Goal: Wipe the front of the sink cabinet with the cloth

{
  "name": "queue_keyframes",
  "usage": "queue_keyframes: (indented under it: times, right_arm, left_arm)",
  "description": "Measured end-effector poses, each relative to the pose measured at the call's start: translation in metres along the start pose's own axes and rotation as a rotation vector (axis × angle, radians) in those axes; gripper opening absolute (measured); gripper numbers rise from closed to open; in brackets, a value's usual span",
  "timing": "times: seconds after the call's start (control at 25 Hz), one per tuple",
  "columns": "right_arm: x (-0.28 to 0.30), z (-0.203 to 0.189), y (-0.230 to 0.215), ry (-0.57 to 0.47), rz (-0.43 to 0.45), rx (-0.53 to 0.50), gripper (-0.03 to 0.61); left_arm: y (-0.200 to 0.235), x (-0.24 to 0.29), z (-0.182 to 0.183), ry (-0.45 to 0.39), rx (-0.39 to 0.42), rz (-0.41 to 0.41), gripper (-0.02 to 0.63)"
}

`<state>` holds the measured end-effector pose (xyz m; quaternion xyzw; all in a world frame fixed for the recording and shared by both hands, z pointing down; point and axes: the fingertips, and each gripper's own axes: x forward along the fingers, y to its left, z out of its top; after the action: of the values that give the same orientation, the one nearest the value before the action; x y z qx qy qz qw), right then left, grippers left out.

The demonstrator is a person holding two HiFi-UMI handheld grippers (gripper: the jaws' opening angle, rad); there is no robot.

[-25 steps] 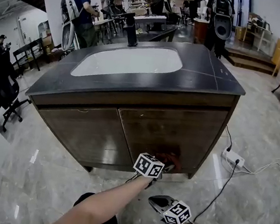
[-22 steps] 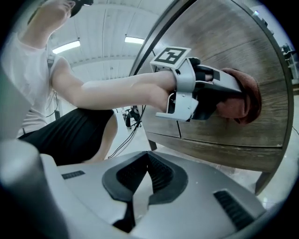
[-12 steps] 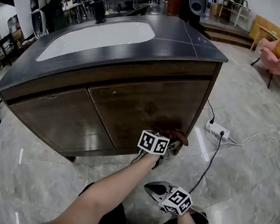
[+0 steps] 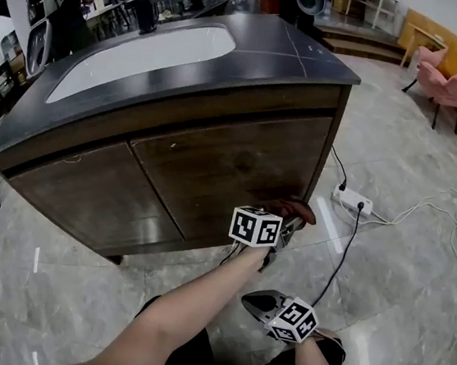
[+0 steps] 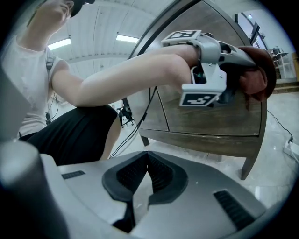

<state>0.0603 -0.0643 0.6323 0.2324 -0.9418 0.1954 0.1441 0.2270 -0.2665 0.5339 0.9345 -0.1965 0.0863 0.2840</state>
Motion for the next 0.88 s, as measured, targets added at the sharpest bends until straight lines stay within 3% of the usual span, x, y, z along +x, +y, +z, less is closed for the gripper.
queue_keyframes:
  times: [0.6, 0.88]
  right_arm:
    - [0.068, -0.005, 0.006, 0.042, 0.179, -0.014, 0.012]
    - [0.121, 0.001, 0.038, 0.069, 0.329, -0.031, 0.012]
  left_arm:
    - [0.044, -0.139, 0.022, -0.049, 0.017, 0.195, 0.12]
    - [0.068, -0.226, 0.023, -0.075, 0.018, 0.317, 0.12]
